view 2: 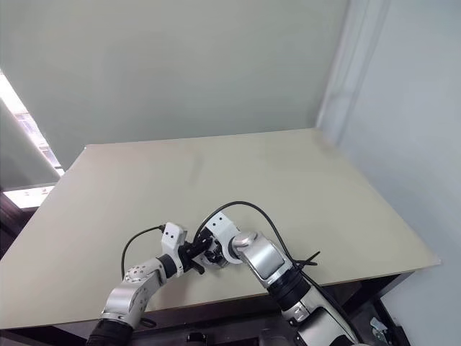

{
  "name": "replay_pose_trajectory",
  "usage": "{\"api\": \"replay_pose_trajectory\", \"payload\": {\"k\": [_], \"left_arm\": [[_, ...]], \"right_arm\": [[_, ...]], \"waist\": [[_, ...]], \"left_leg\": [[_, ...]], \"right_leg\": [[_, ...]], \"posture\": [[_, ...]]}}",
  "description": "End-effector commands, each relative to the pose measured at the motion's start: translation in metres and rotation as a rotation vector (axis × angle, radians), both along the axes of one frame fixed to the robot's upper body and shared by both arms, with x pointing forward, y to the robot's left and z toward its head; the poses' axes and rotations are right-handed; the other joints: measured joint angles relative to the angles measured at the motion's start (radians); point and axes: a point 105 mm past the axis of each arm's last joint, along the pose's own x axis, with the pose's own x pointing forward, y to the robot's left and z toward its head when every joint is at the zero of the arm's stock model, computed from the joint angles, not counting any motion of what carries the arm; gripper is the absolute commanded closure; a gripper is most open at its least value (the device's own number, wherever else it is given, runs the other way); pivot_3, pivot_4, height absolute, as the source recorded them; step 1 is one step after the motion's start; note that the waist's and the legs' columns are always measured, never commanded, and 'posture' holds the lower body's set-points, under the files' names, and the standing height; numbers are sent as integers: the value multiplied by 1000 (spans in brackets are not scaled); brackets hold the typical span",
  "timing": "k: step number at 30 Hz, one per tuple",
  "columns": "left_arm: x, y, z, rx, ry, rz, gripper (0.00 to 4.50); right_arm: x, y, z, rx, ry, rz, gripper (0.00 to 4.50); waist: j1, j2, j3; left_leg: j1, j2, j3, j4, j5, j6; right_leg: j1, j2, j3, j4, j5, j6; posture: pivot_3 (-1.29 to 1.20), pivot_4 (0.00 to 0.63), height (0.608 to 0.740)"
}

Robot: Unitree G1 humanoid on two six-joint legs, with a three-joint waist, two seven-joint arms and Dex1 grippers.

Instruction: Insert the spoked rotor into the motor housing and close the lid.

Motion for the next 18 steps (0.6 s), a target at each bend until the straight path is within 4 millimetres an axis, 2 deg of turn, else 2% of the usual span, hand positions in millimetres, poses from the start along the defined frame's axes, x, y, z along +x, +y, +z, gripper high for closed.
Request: {"api": "replay_pose_trajectory", "payload": {"k": [1,9,18], "left_arm": [[0,3,-4,28,9,-2,4500],[-10,17,-4,20,26,21,4500],[-20,17,-7,30,63,-7,4500]], "right_arm": [[-2,-10,-12,-42,34,-23,1176],[-3,-10,-12,-42,34,-22,1176],[-3,-7,-11,-35,33,-14,1176]], "waist": [[0,0,0],[0,0,0],[0,1,0]], "left_leg": [[0,0,0,0,0,0],[0,0,0,-1,0,0],[1,0,0,-1,0,0]], "right_leg": [[0,0,0,0,0,0],[0,0,0,-1,0,0],[-1,-1,0,-1,0,0]], "posture": [[0,0,740],[0,0,740],[0,0,740]]}}
